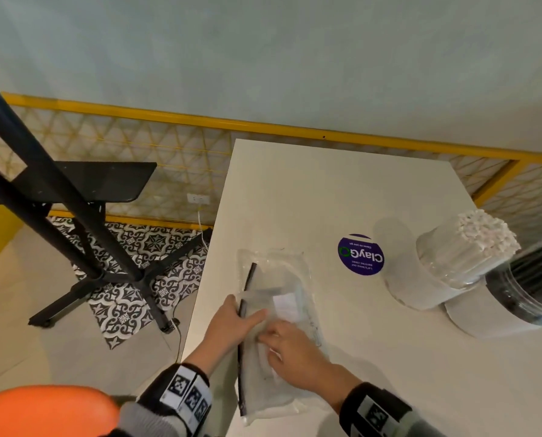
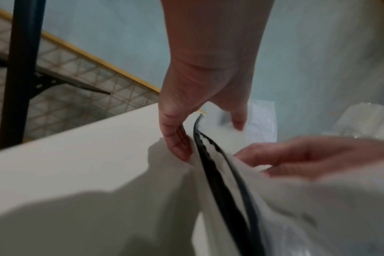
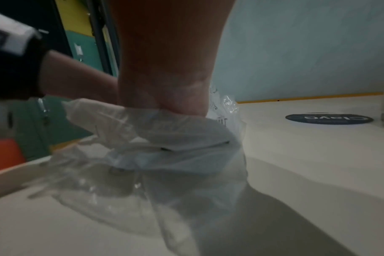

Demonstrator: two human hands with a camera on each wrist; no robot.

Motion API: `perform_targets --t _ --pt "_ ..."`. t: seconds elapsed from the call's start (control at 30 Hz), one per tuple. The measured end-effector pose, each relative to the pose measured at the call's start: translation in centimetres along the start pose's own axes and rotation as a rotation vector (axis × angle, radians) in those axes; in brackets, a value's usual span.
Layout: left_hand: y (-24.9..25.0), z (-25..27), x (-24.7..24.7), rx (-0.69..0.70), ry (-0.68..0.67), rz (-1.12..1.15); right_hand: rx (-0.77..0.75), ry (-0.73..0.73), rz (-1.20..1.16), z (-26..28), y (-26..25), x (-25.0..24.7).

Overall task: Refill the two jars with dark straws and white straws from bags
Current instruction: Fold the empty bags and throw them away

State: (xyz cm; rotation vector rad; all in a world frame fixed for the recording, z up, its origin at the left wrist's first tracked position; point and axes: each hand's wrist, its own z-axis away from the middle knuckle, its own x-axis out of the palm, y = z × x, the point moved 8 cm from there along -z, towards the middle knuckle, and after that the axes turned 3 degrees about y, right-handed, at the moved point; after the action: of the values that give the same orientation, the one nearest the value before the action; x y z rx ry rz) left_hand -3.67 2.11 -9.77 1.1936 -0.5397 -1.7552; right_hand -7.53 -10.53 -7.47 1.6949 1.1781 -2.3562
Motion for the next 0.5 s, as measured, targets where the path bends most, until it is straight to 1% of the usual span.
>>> perform_targets --t 0.07,0.13,0.23,0.27,0.37,0.5 --pt "-0.1 -1.2 0.9 -0.024 -0.038 0.055 0.018 -0.059 -0.024 0.6 0.3 0.7" --pt "0.0 -2.0 1.5 -0.012 -0.079 0.050 0.070 -0.084 -0.116 1.1 0.9 0.6" --pt "0.8 -1.9 2.2 0.042 -0.142 0.061 0.104 -0.054 -0.252 2.0 1.6 -0.5" --pt "1.1 -1.7 2.4 0.066 -0.153 0.085 0.127 -0.017 -0.280 2.5 2.1 -1.0" --pt "1.7 -0.8 3.1 0.102 -0.198 0.131 0.282 0.111 -0.327 4.6 4.1 -2.8" --pt "3.3 1.5 4.1 0.120 -0.351 0.180 0.517 0.421 -0.430 9.7 8.4 -6.3"
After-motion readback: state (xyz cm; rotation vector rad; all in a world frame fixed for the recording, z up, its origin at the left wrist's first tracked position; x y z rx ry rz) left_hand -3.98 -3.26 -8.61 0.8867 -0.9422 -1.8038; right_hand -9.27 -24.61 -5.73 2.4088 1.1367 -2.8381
